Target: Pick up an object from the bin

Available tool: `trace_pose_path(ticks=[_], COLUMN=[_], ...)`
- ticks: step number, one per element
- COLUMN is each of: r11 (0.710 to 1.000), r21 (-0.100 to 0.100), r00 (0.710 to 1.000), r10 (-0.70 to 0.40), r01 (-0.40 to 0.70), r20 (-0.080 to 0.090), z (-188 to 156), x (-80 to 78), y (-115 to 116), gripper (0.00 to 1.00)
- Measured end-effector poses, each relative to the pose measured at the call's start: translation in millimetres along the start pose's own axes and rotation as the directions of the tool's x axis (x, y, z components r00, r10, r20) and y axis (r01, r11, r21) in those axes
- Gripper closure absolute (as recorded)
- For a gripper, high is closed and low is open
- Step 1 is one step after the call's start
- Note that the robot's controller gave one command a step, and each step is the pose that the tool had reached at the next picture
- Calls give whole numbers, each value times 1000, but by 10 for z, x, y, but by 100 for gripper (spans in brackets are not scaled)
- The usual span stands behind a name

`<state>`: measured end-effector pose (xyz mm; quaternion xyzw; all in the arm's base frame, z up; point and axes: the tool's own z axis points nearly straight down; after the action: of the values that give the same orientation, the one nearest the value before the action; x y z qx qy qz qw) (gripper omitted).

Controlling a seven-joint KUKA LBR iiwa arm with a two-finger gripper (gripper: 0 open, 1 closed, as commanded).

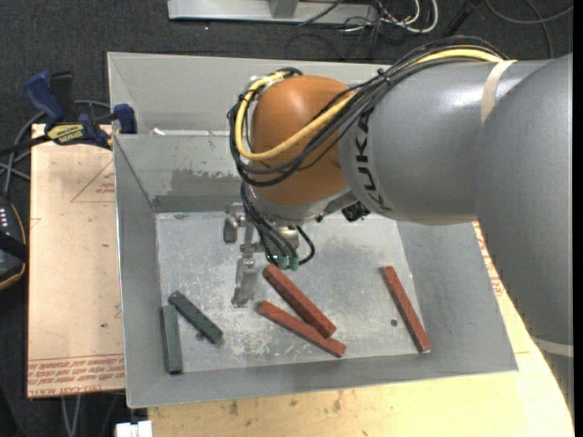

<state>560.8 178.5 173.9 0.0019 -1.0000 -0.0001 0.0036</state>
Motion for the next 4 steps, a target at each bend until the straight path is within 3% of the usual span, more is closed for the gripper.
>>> trace_pose_path(ticks=[1, 2, 3, 4], r11=[977, 926, 925, 905], r21=[0, 3, 2, 5], r00=[977, 925, 925, 905], r10=[-214, -379, -380, -425], r01=[214, 379, 380, 425], r20=[3, 9, 10, 17], z=[1055, 1025, 1015, 426], x=[-292, -59, -65, -261], y=[-484, -1026, -1013, -939], gripper=[0, 0, 100, 100])
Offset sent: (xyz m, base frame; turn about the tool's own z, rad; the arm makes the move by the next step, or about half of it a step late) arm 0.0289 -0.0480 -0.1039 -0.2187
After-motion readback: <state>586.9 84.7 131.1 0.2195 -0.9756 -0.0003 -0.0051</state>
